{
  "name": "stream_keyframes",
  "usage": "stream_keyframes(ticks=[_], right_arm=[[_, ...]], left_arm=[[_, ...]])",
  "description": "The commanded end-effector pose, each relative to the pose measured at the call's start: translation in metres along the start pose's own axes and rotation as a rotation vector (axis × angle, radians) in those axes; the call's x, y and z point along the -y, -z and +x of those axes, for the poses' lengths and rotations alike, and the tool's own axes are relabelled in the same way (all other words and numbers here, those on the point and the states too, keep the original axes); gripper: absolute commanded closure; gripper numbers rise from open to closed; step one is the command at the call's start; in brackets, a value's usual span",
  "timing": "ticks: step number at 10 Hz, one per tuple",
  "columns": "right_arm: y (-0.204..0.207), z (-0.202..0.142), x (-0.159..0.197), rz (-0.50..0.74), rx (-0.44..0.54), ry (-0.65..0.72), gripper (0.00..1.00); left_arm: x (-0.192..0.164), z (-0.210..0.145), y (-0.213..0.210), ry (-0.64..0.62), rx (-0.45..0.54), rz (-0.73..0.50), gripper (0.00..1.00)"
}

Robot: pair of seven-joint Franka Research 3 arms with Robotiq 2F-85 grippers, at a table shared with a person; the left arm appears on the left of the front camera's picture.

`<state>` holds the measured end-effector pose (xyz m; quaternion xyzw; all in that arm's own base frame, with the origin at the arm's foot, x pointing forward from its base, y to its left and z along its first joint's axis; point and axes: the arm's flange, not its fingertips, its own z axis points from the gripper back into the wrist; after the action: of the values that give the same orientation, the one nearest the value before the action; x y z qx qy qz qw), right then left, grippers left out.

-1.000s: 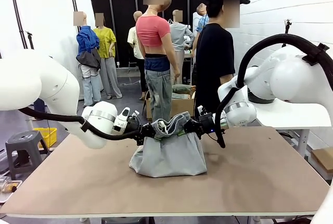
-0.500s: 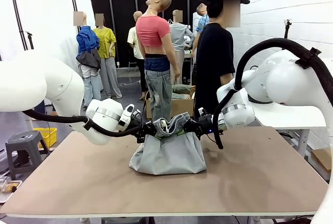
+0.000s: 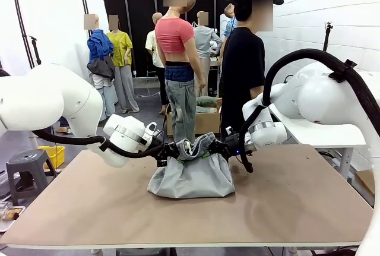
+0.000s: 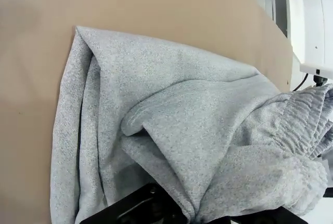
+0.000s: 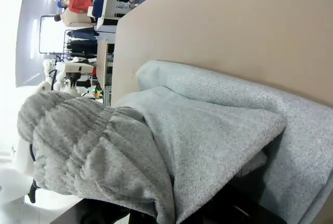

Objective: Fold the training pants.
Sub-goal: Fold the Training pants in half.

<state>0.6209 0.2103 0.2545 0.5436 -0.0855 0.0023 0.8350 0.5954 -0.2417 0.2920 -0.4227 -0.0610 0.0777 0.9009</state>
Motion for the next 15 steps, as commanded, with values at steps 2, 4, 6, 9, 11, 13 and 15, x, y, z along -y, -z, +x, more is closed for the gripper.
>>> stream_keyframes(ticks=[2, 4, 6, 9, 11, 13, 15], right_arm=[[-0.019, 0.023, 0.007, -0.074, 0.079, 0.033, 0.97], [-0.02, 0.023, 0.006, -0.084, 0.079, 0.048, 0.58], [-0.024, 0.023, 0.003, -0.095, 0.093, 0.047, 0.18], [-0.04, 0.022, -0.002, -0.108, 0.13, 0.038, 0.0], [-0.056, 0.022, -0.007, -0.126, 0.169, 0.02, 0.0], [-0.075, 0.018, -0.017, -0.133, 0.209, -0.015, 0.0], [-0.084, 0.014, -0.029, -0.129, 0.236, -0.059, 0.0]], left_arm=[[-0.014, 0.011, -0.012, -0.033, 0.028, 0.066, 0.92], [-0.016, 0.012, -0.012, -0.044, 0.044, 0.066, 0.53], [-0.016, 0.012, -0.015, -0.049, 0.061, 0.07, 0.14], [-0.013, 0.011, -0.031, -0.049, 0.095, 0.081, 0.0], [-0.011, 0.01, -0.051, -0.046, 0.147, 0.101, 0.0], [-0.008, 0.007, -0.078, -0.037, 0.228, 0.148, 0.0], [0.0, 0.002, -0.098, -0.015, 0.282, 0.147, 0.0]])
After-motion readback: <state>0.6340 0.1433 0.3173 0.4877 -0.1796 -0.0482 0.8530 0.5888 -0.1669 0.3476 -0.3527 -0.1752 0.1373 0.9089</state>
